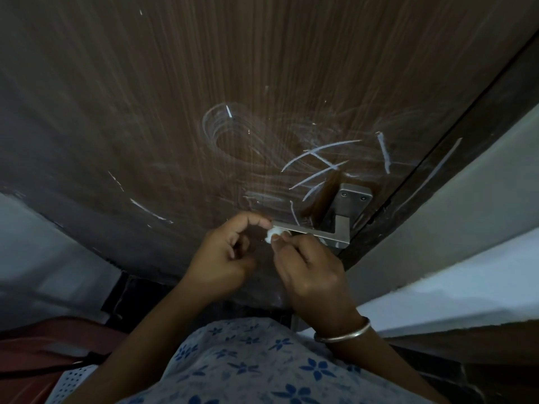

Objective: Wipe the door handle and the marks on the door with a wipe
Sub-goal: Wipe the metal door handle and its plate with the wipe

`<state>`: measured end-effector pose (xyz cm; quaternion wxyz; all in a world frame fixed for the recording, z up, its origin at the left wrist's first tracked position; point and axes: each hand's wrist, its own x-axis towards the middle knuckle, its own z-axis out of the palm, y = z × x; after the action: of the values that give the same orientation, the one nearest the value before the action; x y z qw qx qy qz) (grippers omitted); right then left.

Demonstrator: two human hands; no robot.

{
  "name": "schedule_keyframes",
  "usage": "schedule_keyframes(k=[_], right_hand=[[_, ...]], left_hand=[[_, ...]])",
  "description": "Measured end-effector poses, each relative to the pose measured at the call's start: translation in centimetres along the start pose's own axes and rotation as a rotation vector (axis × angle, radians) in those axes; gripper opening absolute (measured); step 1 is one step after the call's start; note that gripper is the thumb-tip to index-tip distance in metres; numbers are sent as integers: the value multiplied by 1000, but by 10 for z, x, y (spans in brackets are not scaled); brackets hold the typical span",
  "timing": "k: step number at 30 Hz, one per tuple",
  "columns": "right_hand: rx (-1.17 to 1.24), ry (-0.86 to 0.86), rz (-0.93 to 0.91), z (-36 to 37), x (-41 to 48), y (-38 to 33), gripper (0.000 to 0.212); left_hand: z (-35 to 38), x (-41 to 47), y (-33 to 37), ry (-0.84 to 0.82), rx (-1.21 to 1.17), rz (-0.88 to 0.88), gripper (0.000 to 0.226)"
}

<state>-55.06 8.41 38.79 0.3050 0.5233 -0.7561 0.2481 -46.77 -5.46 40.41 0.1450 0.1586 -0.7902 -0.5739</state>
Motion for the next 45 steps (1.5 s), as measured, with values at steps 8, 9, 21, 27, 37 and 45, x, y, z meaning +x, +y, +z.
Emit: schedule_keyframes(k=[8, 9, 21, 27, 37, 45], right_hand=[[51, 5, 7, 1, 9, -3, 13], [57, 16, 19, 1, 9, -3, 13], [0, 7, 11, -1, 5, -1, 14], [-64, -3, 55, -6, -5, 8, 14], [-35, 10, 59, -8, -6, 11, 15], [-7, 36, 41, -9, -10, 16, 12]], left_hand=[[2, 0, -4, -15, -56, -13, 53], [1, 0, -4, -17, -47, -14, 54], [-4, 2, -9, -26, 9, 13, 61], [-2, 3, -6, -33, 61, 33, 66], [-2, 8, -5, -24, 79, 39, 61], [-3, 11, -2, -41, 97, 62, 57]])
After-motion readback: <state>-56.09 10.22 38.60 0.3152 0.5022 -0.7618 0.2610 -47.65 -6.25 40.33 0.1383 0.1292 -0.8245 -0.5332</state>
